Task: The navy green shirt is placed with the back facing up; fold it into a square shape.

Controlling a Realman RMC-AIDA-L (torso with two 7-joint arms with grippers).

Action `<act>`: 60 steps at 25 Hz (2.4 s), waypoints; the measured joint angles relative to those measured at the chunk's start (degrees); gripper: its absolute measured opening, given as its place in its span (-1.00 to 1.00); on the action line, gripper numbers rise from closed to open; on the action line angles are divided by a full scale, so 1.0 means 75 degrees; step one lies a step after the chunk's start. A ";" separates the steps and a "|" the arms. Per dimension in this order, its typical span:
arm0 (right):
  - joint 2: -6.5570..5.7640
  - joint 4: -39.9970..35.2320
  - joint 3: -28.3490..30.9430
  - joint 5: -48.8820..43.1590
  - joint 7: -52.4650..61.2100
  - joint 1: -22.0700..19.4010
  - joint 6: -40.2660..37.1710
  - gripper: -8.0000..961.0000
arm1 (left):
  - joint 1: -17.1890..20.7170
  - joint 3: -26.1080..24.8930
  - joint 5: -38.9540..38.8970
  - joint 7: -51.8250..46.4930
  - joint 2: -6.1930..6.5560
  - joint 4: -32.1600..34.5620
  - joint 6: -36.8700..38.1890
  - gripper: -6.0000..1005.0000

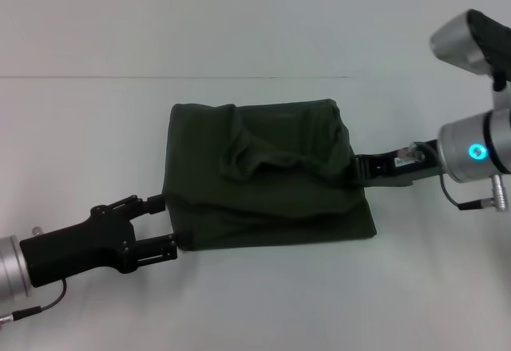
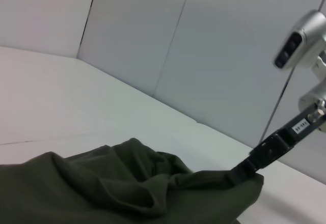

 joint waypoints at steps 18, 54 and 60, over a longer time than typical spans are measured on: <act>-0.0025 0.2273 0.2453 0.0902 -0.2000 -0.0272 0.0610 -0.94 | 0.0007 -0.0001 -0.0001 0.0036 0.0005 -0.0011 -0.0086 0.77; -0.0250 0.0627 0.2249 0.2139 -0.7690 -0.0389 -0.1041 0.36 | 0.0011 -0.0220 -0.0051 0.0048 -0.0019 -0.0034 -0.0078 0.77; -0.0035 0.0186 0.1006 0.1965 -0.9225 -0.0277 0.0026 0.62 | 0.0018 -0.0634 -0.0029 0.0055 -0.0095 -0.0047 -0.0084 0.77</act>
